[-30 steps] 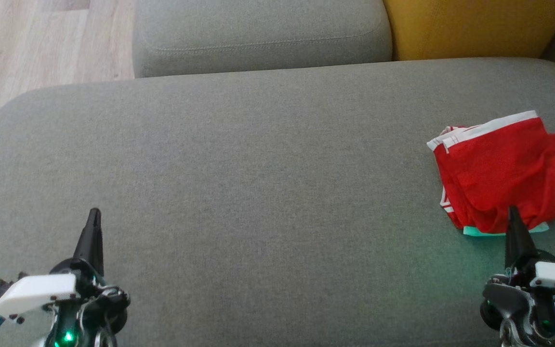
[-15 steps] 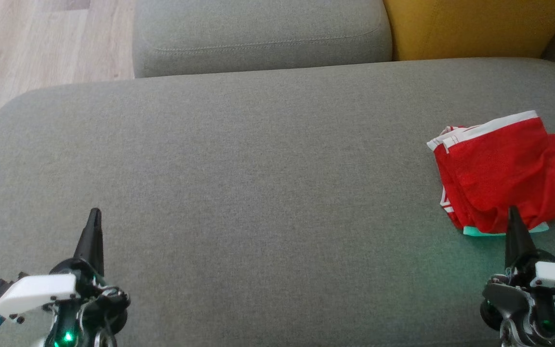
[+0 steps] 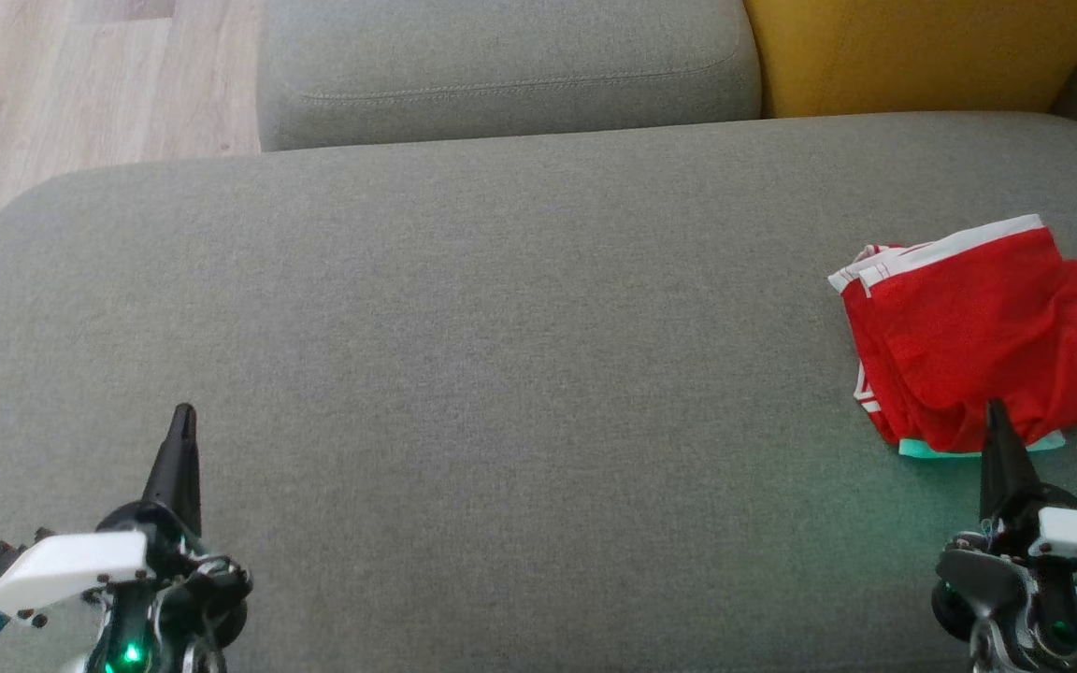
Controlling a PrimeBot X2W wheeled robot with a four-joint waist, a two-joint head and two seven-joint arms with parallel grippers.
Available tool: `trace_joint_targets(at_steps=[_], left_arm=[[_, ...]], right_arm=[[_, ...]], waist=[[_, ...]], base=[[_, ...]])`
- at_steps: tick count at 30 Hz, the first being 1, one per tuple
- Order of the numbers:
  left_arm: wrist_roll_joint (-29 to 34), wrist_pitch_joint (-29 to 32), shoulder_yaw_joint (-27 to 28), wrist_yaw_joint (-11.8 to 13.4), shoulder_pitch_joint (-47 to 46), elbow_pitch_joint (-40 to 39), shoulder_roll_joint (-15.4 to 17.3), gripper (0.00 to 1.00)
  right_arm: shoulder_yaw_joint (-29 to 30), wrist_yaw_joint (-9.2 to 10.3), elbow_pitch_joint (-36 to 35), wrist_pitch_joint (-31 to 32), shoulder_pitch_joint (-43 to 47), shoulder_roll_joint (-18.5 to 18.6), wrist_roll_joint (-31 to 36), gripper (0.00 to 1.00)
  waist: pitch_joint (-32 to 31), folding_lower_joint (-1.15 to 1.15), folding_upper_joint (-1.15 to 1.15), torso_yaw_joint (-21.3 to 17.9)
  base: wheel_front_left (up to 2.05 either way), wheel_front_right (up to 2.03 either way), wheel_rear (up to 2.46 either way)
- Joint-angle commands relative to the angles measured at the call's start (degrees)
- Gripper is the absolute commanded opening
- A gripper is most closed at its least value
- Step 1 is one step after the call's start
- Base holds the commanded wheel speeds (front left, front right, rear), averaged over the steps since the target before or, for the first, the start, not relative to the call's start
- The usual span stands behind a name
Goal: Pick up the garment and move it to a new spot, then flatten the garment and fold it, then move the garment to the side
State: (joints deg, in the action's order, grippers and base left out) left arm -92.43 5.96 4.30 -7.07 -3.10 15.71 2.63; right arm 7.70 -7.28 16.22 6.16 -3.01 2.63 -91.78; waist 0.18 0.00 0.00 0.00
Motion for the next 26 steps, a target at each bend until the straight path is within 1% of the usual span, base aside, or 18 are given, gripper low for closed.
trace_joint_targets(at_steps=[1, 26], left_arm=[[0.0, 0.3, 1.9, -0.4, -3.1, -1.7, 0.5, 0.0], [0.1, 0.4, 2.0, -0.4, -3.1, -1.7, 0.4, 0.0]], right_arm=[[-1.2, -0.21, -2.2, 0.3, -3.2, 0.2, -0.4, 0.0], [-1.2, -0.21, -2.2, 0.3, -3.2, 0.2, -0.4, 0.0]], waist=[[0.0, 0.0, 0.0, 0.0], [0.0, 0.0, 0.0, 0.0]], base=[[0.0, 0.0, 0.0], [0.0, 0.0, 0.0]])
